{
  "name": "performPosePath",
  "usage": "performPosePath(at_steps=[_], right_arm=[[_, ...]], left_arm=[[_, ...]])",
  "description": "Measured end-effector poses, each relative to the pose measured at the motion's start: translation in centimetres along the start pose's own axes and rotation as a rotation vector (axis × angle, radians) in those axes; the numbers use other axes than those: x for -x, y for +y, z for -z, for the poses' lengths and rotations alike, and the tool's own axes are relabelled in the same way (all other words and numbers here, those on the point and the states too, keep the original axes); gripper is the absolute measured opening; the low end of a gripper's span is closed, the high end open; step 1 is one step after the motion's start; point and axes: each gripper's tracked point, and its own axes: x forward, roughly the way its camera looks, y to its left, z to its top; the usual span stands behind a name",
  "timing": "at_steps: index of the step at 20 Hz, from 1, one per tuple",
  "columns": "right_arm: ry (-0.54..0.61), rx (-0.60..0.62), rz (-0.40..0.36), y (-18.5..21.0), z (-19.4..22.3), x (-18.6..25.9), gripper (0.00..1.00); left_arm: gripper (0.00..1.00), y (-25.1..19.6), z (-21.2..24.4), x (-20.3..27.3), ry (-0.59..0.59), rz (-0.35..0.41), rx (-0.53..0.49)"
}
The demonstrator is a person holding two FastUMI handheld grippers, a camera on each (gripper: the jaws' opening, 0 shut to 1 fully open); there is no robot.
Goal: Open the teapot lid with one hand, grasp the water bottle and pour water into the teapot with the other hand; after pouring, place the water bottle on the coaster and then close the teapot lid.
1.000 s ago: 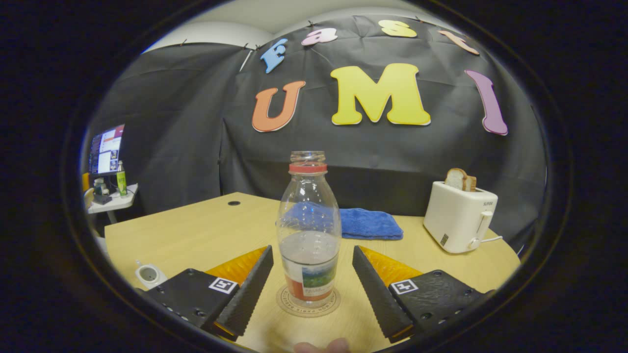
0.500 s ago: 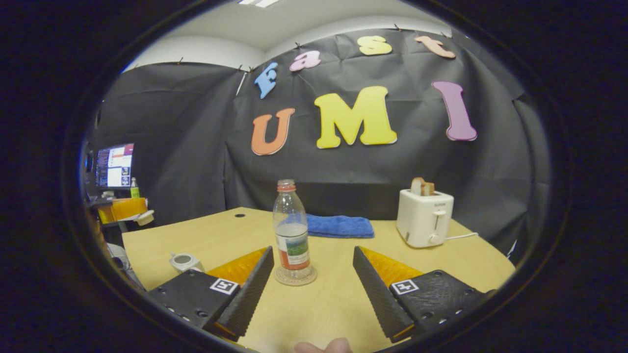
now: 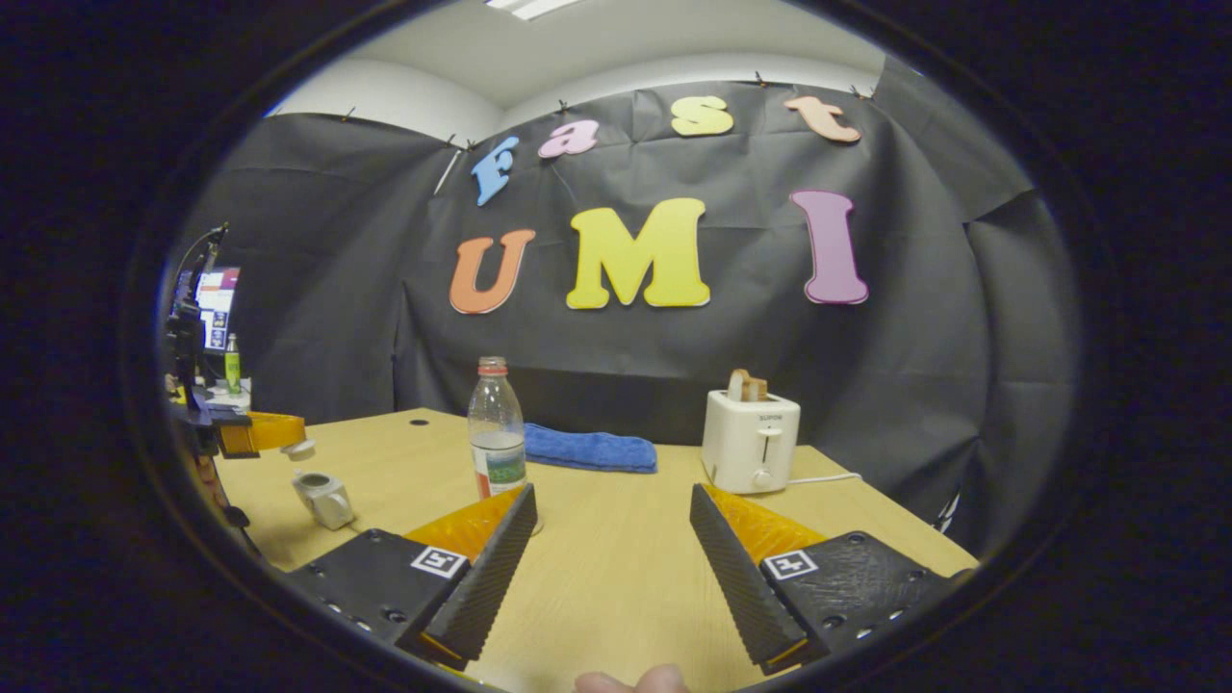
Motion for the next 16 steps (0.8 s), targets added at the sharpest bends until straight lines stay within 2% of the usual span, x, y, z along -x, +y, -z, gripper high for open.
performPosePath(at_steps=[5, 8, 11, 12, 16], right_arm=[[0.001, 0.015, 0.036, -1.2, 0.3, 0.4, 0.97], [0.003, 0.023, 0.037, -0.9, 0.6, 0.4, 0.94], [-0.005, 0.042, 0.041, -0.8, 0.3, 0.4, 0.94], [-0.007, 0.043, 0.043, -0.8, 0.3, 0.5, 0.98], [-0.003, 0.038, 0.038, -0.4, 0.4, 0.6, 0.96]], left_arm=[[0.03, 0.0, 1.4, -1.0, 0.027, -0.001, 0.001], [0.03, 0.1, 1.8, -1.1, 0.034, -0.001, 0.004], [0.03, 0.4, 2.4, -1.2, 0.044, -0.005, 0.008], [0.03, 0.5, 2.5, -1.2, 0.048, -0.005, 0.012], [0.03, 0.3, 2.7, -1.1, 0.054, 0.003, 0.016]])
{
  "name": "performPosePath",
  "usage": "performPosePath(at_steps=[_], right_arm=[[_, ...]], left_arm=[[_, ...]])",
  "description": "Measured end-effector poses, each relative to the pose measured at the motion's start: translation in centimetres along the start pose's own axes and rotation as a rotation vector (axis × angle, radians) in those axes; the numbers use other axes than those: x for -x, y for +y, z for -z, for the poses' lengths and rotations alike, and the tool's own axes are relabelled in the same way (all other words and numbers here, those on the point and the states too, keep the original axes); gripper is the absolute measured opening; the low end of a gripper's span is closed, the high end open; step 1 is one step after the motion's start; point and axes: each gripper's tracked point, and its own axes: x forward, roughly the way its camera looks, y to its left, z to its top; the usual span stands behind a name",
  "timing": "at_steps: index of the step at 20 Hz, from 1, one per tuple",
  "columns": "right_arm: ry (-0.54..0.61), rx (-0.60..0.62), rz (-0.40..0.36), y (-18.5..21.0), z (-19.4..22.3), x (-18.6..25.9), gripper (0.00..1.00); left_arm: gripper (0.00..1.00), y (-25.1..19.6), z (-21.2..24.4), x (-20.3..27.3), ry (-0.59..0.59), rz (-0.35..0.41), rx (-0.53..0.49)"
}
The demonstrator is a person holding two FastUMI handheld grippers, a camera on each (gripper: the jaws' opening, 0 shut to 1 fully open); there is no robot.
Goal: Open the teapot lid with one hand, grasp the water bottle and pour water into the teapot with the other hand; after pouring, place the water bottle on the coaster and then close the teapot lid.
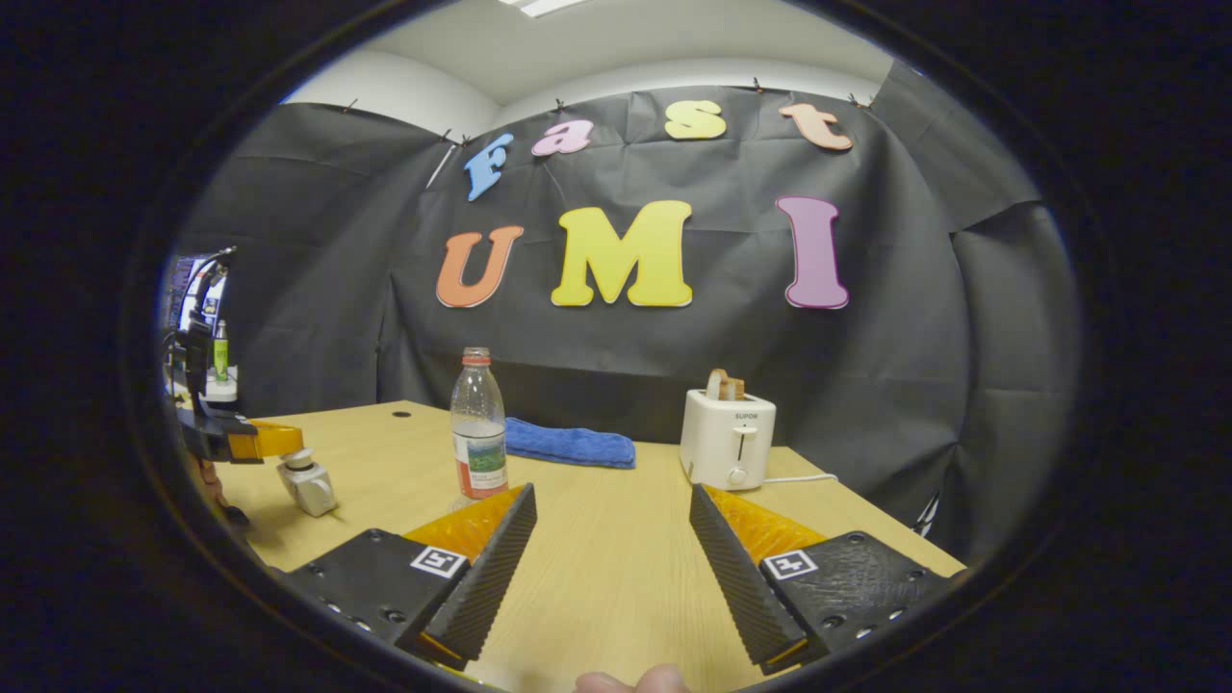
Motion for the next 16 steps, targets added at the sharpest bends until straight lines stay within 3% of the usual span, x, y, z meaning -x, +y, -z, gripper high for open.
performPosePath(at_steps=[12, 14, 15, 16], right_arm=[[-0.038, 0.008, 0.011, -0.3, -1.2, 1.2, 0.96], [-0.042, 0.005, 0.018, -0.4, -1.3, 1.7, 0.96], [-0.043, 0.0, 0.02, -0.5, -1.4, 1.9, 0.94], [-0.045, -0.008, 0.026, -0.6, -1.5, 2.0, 0.97]], left_arm=[[0.09, 0.2, 0.6, 0.3, 0.024, -0.036, -0.002], [0.18, 0.1, 0.3, 0.5, 0.013, -0.043, -0.018], [0.48, 0.3, -0.1, 0.6, 0.001, -0.059, -0.029], [0.6, 0.4, -0.8, 1.0, -0.019, -0.074, -0.04]])
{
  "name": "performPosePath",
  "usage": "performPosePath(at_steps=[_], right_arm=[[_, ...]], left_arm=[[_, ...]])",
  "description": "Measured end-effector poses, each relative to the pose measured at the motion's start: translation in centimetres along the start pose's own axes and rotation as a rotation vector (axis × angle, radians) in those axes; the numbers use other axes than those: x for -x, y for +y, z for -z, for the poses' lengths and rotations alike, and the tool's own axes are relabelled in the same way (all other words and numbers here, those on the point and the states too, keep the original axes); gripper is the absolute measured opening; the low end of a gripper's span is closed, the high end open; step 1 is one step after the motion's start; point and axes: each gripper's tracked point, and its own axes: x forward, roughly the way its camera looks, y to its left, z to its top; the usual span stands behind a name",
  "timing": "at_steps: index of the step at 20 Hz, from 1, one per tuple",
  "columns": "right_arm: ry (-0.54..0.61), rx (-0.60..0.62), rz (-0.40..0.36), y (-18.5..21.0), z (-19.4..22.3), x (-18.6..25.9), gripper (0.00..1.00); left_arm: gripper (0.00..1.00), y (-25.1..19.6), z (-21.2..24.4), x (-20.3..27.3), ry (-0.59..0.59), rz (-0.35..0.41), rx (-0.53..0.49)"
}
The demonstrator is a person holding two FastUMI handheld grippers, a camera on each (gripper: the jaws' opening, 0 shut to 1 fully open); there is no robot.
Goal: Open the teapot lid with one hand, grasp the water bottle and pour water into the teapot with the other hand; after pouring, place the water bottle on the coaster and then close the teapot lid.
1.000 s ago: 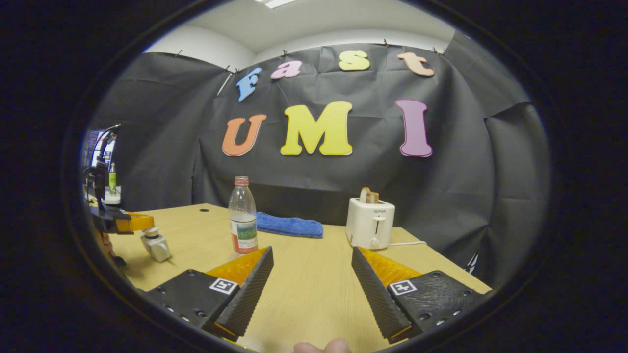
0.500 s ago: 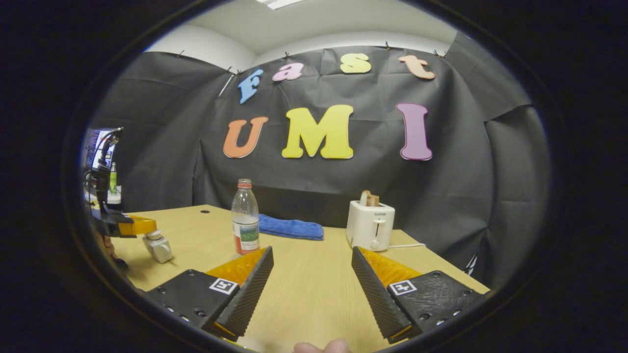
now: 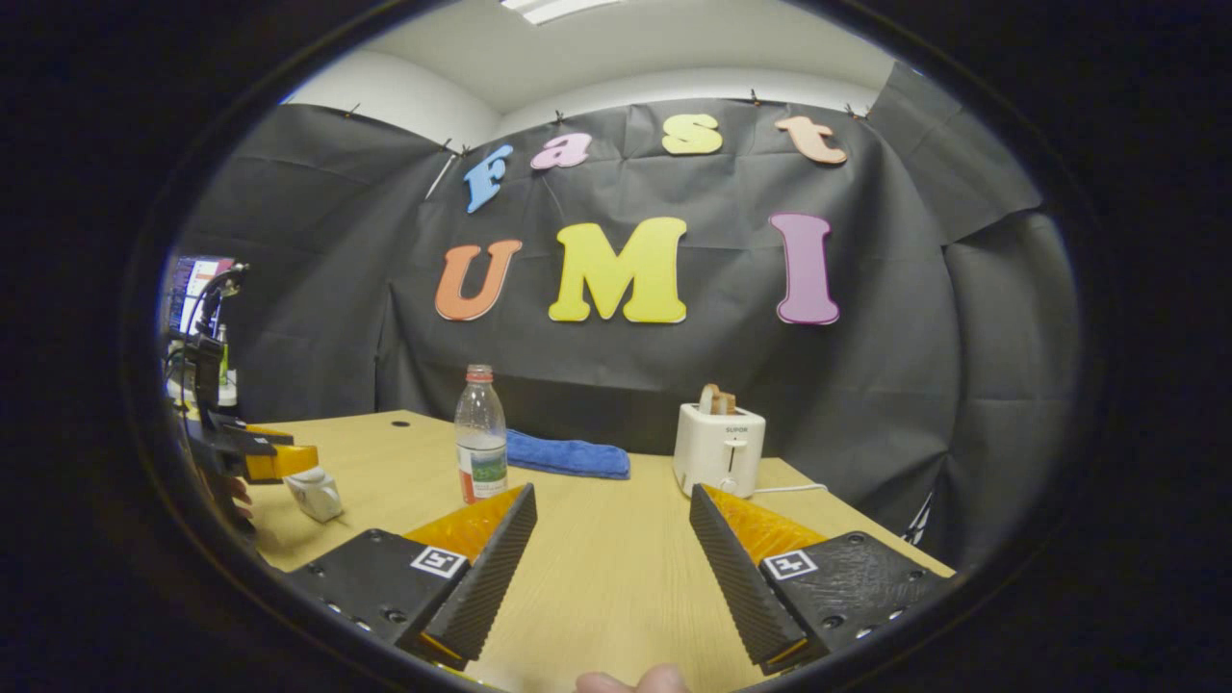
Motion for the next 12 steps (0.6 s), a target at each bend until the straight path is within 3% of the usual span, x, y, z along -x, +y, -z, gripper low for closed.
performPosePath(at_steps=[1, 2, 5, 8, 11, 12], right_arm=[[-0.003, -0.015, 0.008, -0.1, -0.2, 0.1, 0.97], [-0.002, -0.037, 0.022, -0.3, -0.3, 0.4, 0.98], [-0.01, -0.12, 0.049, -0.2, -1.1, 1.1, 0.96], [-0.034, -0.109, 0.088, -0.8, -2.6, 1.4, 0.97], [-0.03, -0.08, 0.093, -0.3, -3.6, 1.9, 0.93], [-0.036, -0.076, 0.099, -0.6, -4.0, 2.4, 0.96]], left_arm=[[0.94, 0.3, -0.9, 0.0, -0.022, -0.025, -0.007], [1.0, 0.5, -2.0, 1.1, -0.046, -0.045, -0.011], [0.99, -1.2, -5.7, 2.8, -0.118, -0.041, -0.011], [0.99, -3.6, -8.9, 4.4, -0.176, -0.025, -0.026], [0.98, -7.2, -10.2, 5.7, -0.188, 0.038, -0.02], [0.99, -7.7, -10.6, 6.2, -0.197, 0.046, -0.027]])
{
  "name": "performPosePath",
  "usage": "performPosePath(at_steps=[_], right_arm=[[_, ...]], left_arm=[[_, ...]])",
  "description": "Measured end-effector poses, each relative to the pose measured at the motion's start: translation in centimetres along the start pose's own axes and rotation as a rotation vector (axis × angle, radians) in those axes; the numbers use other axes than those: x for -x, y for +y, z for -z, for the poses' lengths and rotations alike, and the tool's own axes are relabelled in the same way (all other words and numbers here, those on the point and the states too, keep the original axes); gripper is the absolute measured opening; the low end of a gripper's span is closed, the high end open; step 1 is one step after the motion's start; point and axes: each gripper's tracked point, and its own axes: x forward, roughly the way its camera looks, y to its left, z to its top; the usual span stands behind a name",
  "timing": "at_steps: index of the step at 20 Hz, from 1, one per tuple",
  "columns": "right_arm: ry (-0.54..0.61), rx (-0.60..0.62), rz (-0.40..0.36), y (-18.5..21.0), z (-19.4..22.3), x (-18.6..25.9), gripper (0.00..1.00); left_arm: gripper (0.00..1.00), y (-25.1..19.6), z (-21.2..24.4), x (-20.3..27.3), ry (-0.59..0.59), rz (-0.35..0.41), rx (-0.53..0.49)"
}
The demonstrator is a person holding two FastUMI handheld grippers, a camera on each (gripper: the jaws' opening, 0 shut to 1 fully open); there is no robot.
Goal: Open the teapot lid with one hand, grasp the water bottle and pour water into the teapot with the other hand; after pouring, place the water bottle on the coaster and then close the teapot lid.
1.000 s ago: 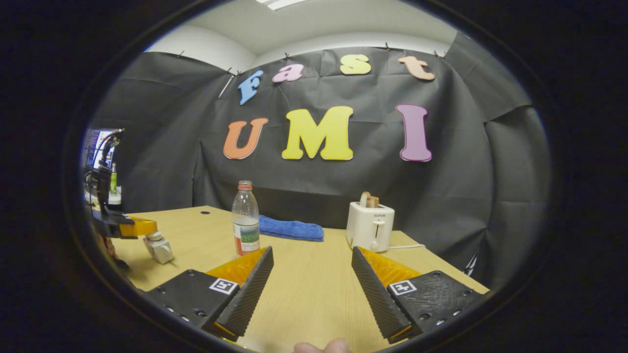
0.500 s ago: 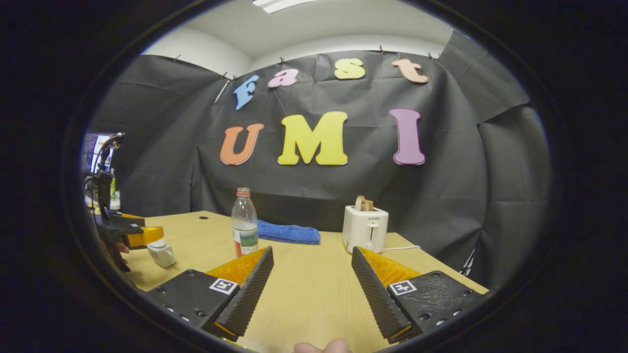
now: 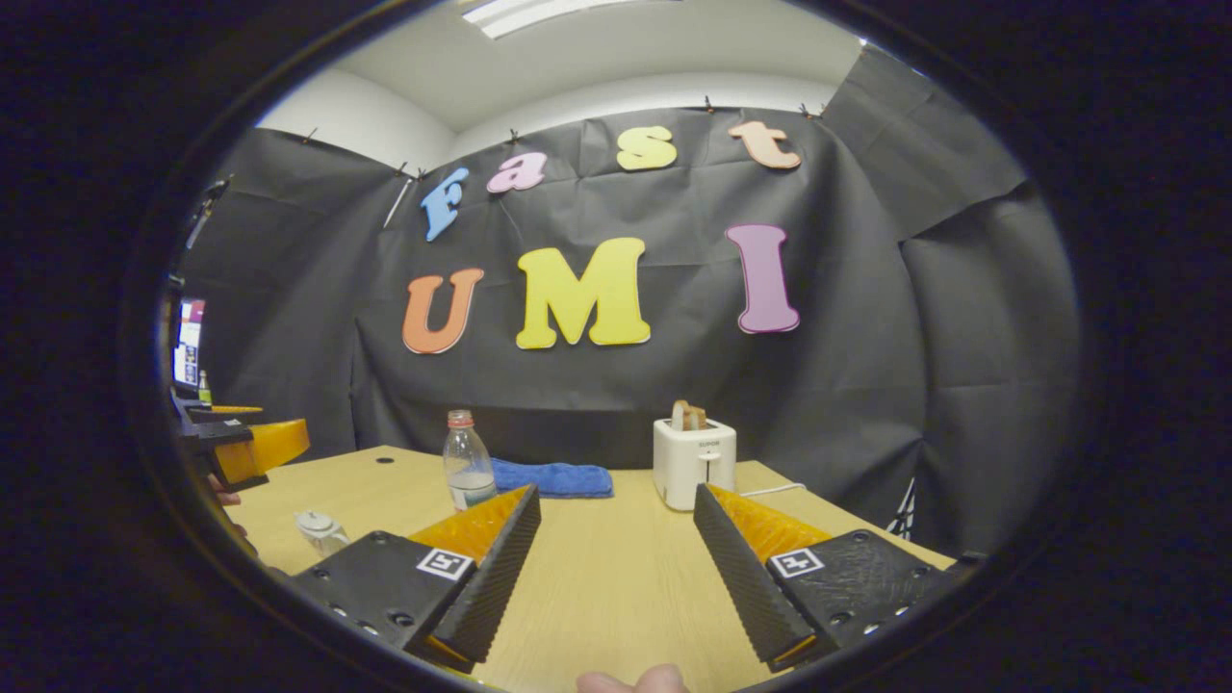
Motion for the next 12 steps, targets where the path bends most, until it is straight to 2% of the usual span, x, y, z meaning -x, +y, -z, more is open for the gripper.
performPosePath(at_steps=[5, 10, 11, 12], right_arm=[[-0.021, 0.021, 0.022, -0.3, -1.0, 2.1, 0.93], [-0.047, 0.035, 0.038, -0.1, -1.7, 3.2, 0.93], [-0.046, 0.038, 0.037, 0.1, -1.6, 3.3, 0.96], [-0.042, 0.041, 0.033, 0.3, -1.5, 3.3, 0.93]], left_arm=[[0.99, -1.3, -2.4, 2.3, -0.059, -0.001, -0.023], [0.99, -1.8, -1.2, 3.0, -0.046, -0.002, -0.028], [0.99, -2.1, -1.1, 3.1, -0.047, 0.008, -0.028], [0.99, -2.4, -0.9, 3.2, -0.049, 0.019, -0.023]])
